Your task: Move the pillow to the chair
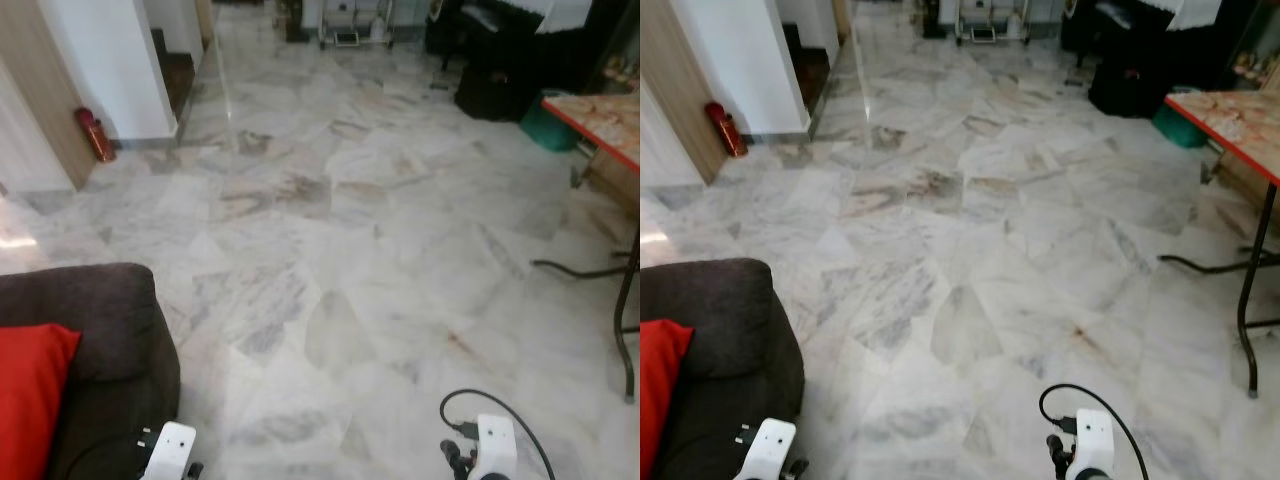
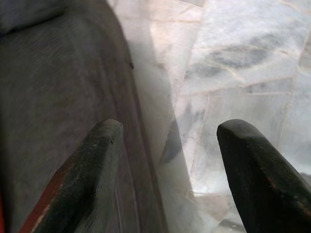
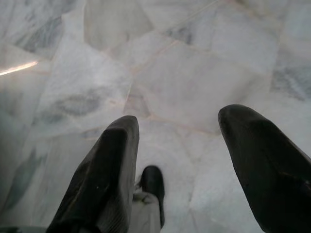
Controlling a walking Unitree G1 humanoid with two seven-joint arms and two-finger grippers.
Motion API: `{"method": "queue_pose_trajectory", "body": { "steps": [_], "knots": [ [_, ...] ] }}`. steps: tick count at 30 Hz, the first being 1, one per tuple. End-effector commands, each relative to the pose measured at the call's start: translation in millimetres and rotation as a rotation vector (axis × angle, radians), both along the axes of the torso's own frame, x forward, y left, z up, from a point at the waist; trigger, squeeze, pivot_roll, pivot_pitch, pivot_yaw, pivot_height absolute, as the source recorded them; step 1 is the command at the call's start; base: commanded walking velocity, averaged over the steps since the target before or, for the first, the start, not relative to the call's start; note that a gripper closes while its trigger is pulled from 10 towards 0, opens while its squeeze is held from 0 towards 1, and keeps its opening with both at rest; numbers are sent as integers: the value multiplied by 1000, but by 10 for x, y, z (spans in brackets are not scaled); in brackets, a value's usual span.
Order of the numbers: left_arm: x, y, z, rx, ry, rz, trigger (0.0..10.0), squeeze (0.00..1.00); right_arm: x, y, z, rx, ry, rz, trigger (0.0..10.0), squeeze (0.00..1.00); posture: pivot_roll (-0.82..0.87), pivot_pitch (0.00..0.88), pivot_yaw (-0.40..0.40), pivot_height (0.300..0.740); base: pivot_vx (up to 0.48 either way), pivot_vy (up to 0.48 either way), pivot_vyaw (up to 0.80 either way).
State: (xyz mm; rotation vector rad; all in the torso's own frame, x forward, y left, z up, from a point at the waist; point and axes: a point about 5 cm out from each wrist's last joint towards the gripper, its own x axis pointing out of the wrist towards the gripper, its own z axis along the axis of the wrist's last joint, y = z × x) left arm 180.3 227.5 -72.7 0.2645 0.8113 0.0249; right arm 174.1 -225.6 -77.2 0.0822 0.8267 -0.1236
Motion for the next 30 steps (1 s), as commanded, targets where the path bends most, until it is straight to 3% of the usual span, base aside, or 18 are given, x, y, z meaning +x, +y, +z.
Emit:
{"method": "queue_pose_trajectory", "body": {
  "steps": [1, 9, 13, 22, 30],
  "knots": [
    [-77, 9, -41, -30, 29, 33, 10000, 0, 12, -11, 9, -1, -8, -7, 10000, 0, 2, 0, 54, 740, 0, 0, 0],
    [-122, 4, -72, -75, 51, 93, 10000, 0, -37, -30, -9, -6, 6, -9, 10000, 0, -9, 0, 56, 740, 0, 0, 0],
    [-135, 53, -73, -150, 41, 220, 10000, 0, -91, -70, -20, -12, 11, -14, 10000, 0, -14, 0, 58, 740, 0, 0, 0],
    [-101, 42, -57, -164, 28, 203, 10000, 0, -148, -101, -36, -21, 24, -9, 10000, 0, -16, 0, 59, 740, 0, 0, 0],
    [-68, 35, -41, -171, 17, 193, 10000, 0, -123, -58, -36, -17, 21, 1, 10000, 0, -9, 0, 57, 740, 265, 0, 0]
  ]
}}
